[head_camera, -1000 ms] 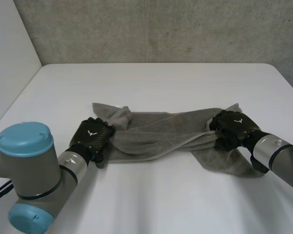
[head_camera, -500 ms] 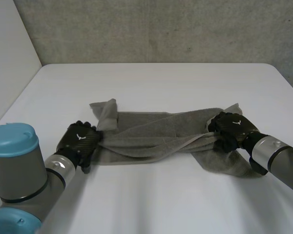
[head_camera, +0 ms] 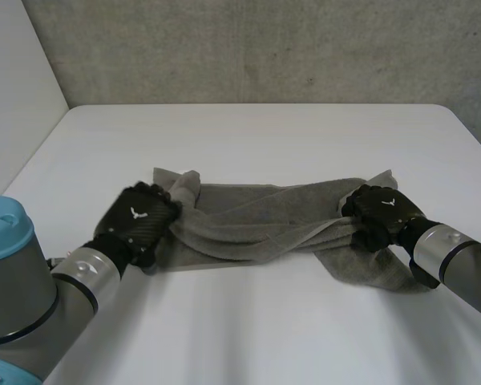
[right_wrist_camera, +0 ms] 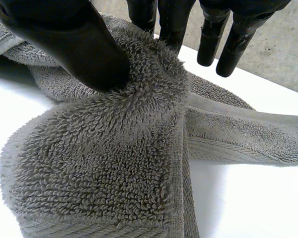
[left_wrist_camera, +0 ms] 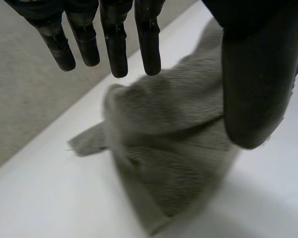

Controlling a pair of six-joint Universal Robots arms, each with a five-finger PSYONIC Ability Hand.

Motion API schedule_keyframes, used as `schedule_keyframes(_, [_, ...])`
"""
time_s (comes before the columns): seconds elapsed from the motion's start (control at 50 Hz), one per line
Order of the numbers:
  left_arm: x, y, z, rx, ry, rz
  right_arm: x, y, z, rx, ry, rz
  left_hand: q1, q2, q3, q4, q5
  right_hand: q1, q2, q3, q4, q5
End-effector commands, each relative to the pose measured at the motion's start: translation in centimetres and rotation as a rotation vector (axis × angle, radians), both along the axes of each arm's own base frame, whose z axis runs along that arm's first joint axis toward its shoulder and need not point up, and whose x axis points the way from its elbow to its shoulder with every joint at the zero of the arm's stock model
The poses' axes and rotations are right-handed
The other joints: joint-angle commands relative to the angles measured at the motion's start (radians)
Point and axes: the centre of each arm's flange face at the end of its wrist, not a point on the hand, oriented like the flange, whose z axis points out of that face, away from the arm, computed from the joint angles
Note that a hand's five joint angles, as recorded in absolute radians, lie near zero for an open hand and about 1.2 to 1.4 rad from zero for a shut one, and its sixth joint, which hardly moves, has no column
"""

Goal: Fold the towel.

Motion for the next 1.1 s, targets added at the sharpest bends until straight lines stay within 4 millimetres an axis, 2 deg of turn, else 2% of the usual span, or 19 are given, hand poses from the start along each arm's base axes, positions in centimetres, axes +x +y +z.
schedule_keyframes(0.02, [0.6,-0.8,1.2,-0.034,0.060,0.046,0.0,0.0,0.0,0.003,0.000,0.001,-0.140,-0.139,-0.052,-0.059,-0.149,0.077,0.063,-0.043,-0.076,0.053])
schedule_keyframes(0.04, [0.6,-0.8,1.3,-0.034,0.060,0.046,0.0,0.0,0.0,0.003,0.000,0.001,-0.140,-0.139,-0.052,-0.059,-0.150,0.077,0.063,-0.043,-0.076,0.053])
schedule_keyframes(0.06, [0.9,-1.4,2.4,-0.072,0.107,0.071,0.0,0.0,0.0,0.002,0.001,0.000,-0.114,-0.113,-0.052,-0.059,-0.123,0.077,0.063,-0.043,-0.076,0.053])
schedule_keyframes(0.14, [1.2,-1.6,2.9,-0.054,0.152,0.089,0.0,0.0,-0.1,0.004,0.001,0.001,-0.105,-0.104,-0.052,-0.059,-0.114,0.077,0.063,-0.043,-0.076,0.053])
schedule_keyframes(0.24, [0.9,-0.9,1.6,0.037,0.136,0.068,0.0,0.1,-0.1,0.002,0.001,0.001,-0.032,-0.031,-0.052,-0.059,-0.041,0.077,0.063,-0.043,-0.076,0.053])
schedule_keyframes(0.28, [0.7,-0.2,0.0,0.117,0.082,0.041,0.0,0.1,-0.1,0.002,0.001,0.001,-0.003,-0.002,-0.052,-0.059,-0.012,0.077,0.063,-0.043,-0.076,0.053])
schedule_keyframes(0.34, [0.2,0.5,-1.1,0.167,0.010,-0.002,0.0,0.1,-0.1,0.002,0.001,0.001,0.062,0.063,-0.052,-0.059,0.053,0.077,0.063,-0.043,-0.076,0.053])
schedule_keyframes(0.44, [0.0,1.0,-2.5,0.215,-0.056,-0.031,0.0,0.0,-0.1,0.002,0.001,0.001,0.124,0.125,-0.052,-0.059,0.115,0.077,0.063,-0.043,-0.076,0.053])
schedule_keyframes(0.52, [0.1,0.8,-2.9,0.222,-0.063,-0.023,0.0,0.0,-0.1,0.002,0.001,0.001,0.109,0.110,-0.052,-0.059,0.100,0.077,0.063,-0.043,-0.076,0.053])
schedule_keyframes(0.74, [-0.9,-1.5,-4.1,0.182,-0.048,-0.012,0.2,0.2,-0.3,0.011,0.003,0.007,0.001,0.001,-0.052,-0.059,-0.009,0.077,0.063,-0.043,-0.076,0.053])
schedule_keyframes(0.84, [-1.5,-3.3,-4.9,0.158,-0.062,0.030,0.1,0.3,-0.3,0.012,0.004,0.007,-0.035,-0.034,-0.052,-0.059,-0.044,0.077,0.063,-0.043,-0.076,0.053])
schedule_keyframes(1.1, [-2.8,-5.1,-5.7,0.130,-0.070,0.040,0.5,0.6,-0.8,0.027,0.006,0.019,-0.029,-0.028,-0.052,-0.059,-0.038,0.077,0.063,-0.043,-0.076,0.053])
